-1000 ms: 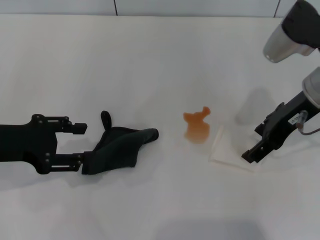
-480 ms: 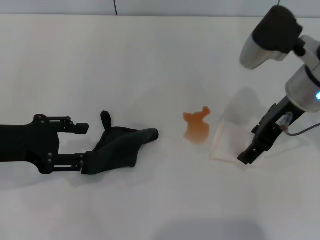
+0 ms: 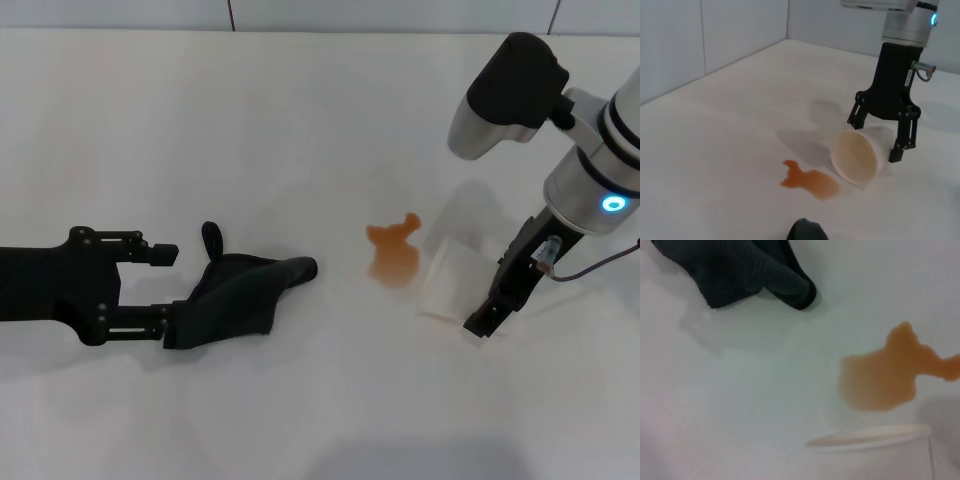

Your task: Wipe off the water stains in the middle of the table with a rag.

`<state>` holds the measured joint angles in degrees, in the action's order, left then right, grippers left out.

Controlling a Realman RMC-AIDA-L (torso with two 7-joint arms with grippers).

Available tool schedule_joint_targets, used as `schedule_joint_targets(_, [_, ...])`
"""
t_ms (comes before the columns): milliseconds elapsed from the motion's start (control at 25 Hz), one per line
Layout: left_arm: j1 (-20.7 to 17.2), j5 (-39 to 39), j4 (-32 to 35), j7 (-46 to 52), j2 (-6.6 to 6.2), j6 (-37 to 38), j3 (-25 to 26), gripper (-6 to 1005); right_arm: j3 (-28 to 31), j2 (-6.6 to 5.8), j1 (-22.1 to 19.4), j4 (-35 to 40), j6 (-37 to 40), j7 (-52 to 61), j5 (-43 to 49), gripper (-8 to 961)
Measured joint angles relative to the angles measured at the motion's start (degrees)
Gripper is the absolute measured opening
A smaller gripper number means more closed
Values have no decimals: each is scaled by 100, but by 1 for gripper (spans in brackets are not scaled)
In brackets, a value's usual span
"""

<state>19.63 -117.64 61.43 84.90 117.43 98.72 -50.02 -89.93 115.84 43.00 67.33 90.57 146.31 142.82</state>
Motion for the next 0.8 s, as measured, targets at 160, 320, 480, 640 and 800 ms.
schedule_joint_targets(160, [-2, -4, 0, 0, 4, -19, -14, 701, -73, 0, 33, -106, -81, 2, 0, 842])
schedule_joint_targets(320, [-14, -13, 0, 0, 7, -20, -18, 701, -83, -1, 17, -106, -125, 3, 0, 817])
schedule_joint_targets(480, [-29, -14, 0, 0, 8, -20, -17, 701, -85, -1, -4, -79, -120, -7, -11, 792])
schedule_joint_targets(640, [-30, -14, 0, 0, 8, -20, -16, 701, -81, -9, -30, -60, -112, -39, -37, 768])
schedule_joint_targets(800, [-30, -15, 0, 0, 8, -19, -16, 701, 135, -43, -220, 227, -53, -115, -57, 744])
